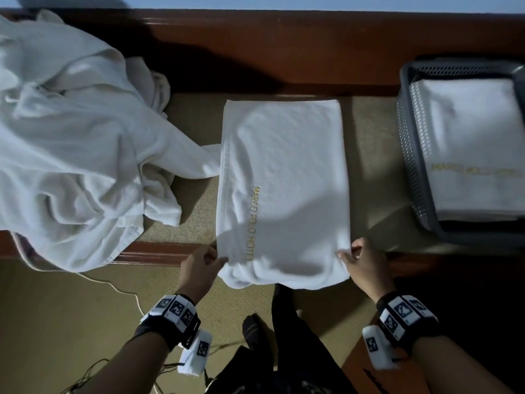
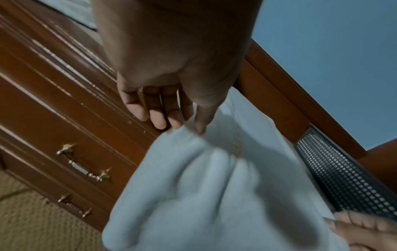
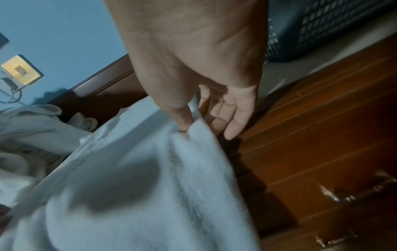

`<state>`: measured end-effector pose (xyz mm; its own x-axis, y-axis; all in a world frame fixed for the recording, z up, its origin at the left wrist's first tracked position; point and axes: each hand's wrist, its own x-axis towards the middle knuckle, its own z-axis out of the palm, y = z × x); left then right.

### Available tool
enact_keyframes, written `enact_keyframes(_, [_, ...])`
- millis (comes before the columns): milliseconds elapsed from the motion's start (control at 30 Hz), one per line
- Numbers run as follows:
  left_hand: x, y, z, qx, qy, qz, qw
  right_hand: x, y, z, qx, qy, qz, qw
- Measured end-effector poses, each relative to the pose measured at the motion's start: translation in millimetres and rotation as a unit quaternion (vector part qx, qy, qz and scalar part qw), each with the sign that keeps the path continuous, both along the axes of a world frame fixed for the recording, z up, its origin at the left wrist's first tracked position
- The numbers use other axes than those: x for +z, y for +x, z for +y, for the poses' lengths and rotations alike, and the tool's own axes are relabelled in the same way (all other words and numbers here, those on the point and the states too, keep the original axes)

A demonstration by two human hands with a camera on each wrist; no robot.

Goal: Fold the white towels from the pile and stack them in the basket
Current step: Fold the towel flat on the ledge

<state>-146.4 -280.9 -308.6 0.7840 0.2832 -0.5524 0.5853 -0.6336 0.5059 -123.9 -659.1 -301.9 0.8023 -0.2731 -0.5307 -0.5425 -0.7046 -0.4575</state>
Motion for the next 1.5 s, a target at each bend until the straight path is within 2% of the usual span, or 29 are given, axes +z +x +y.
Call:
enact_keyframes(100, [-5, -14, -1, -0.006, -0.005, -0.013, 1.0, -4, -18, 3, -0.009, -0.01, 0.012, 1.0])
enact_keyframes(200, [-7, -23, -7, 0.056, -0.024, -0.045, 0.997, -14, -37, 4, -0.006, -0.019, 0.029, 0.999])
enact_keyframes(333, [-18, -31, -17, 0.107, -0.029, -0.086, 0.99, -35, -60, 8, -0.037, -0.009, -0.008, 0.999])
enact_keyframes(633, [-33, -38, -3, 0.047, 0.037, -0.159, 0.986, -52, -85, 14, -0.135, 0.03, -0.106, 0.985])
enact_keyframes(733, [-30, -41, -9, 0.06, 0.024, -0.176, 0.982, -55, -87, 14, -0.161, 0.041, -0.125, 0.978])
enact_keyframes(900, [-36, -51, -17, 0.108, -0.052, -0.162, 0.979, -67, -90, 12, -0.156, 0.077, -0.16, 0.972])
enact_keyframes(1000, [-39, -50, -19, 0.104, -0.077, -0.126, 0.984, -70, -91, 11, -0.131, 0.077, -0.161, 0.975])
enact_keyframes(1067, [-39, -51, -19, 0.106, -0.067, -0.13, 0.984, -72, -92, 9, -0.127, 0.077, -0.158, 0.976])
enact_keyframes(1200, [-37, -59, -16, 0.126, 0.004, -0.191, 0.973, -69, -93, 5, -0.126, 0.072, -0.15, 0.978])
enact_keyframes(1267, [-37, -63, -16, 0.133, -0.002, -0.202, 0.97, -65, -93, 5, -0.141, 0.08, -0.155, 0.975])
enact_keyframes(1400, [-50, -65, -16, 0.106, -0.054, -0.149, 0.982, -66, -91, 4, -0.161, 0.083, -0.154, 0.971])
enact_keyframes(1500, [-54, -66, -16, 0.103, -0.032, -0.137, 0.985, -67, -91, 9, -0.164, 0.097, -0.146, 0.971])
